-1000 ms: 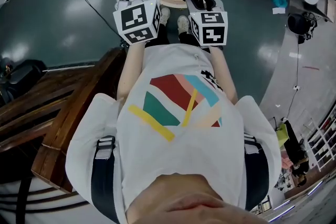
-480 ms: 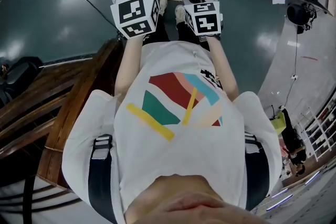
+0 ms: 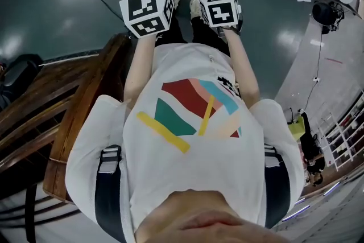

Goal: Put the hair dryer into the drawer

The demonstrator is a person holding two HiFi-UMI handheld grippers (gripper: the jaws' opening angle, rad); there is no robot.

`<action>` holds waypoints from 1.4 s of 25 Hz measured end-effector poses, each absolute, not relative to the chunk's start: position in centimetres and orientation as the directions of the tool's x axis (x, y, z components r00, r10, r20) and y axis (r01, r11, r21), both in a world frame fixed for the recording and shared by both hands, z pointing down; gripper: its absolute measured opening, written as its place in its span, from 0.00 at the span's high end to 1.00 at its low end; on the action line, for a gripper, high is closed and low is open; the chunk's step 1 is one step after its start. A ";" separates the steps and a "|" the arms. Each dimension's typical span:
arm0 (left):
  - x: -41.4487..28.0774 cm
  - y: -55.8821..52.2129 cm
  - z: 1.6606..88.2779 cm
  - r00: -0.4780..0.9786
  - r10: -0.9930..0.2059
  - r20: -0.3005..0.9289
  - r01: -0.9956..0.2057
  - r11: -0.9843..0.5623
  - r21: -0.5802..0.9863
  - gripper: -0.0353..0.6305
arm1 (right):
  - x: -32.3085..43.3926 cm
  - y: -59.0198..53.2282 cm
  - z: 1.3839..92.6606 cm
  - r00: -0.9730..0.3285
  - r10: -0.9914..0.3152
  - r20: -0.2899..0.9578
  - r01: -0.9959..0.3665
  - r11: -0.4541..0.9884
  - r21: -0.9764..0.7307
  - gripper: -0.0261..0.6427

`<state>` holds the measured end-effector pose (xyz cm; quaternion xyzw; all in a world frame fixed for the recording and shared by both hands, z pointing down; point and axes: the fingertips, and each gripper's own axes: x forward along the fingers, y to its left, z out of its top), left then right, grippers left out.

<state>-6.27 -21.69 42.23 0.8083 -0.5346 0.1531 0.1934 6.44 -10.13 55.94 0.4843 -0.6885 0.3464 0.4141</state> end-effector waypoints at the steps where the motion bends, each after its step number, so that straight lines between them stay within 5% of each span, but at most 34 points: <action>1: -6.4 -21.7 42.4 0.379 -0.804 0.459 -0.925 -0.351 0.149 0.93 | 6.4 -10.3 56.2 -0.187 -0.374 0.908 -0.953 0.295 -0.075 0.67; 20: -7.6 -24.8 44.5 0.353 -0.783 0.512 -0.935 -0.291 0.201 0.93 | 7.4 -15.6 60.6 -0.135 -0.250 0.959 -0.917 0.398 -0.025 0.67; 35: -8.7 -26.7 44.5 0.330 -0.784 0.525 -0.944 -0.275 0.182 0.93 | 6.8 -19.8 62.9 -0.121 -0.274 0.954 -0.889 0.457 0.018 0.67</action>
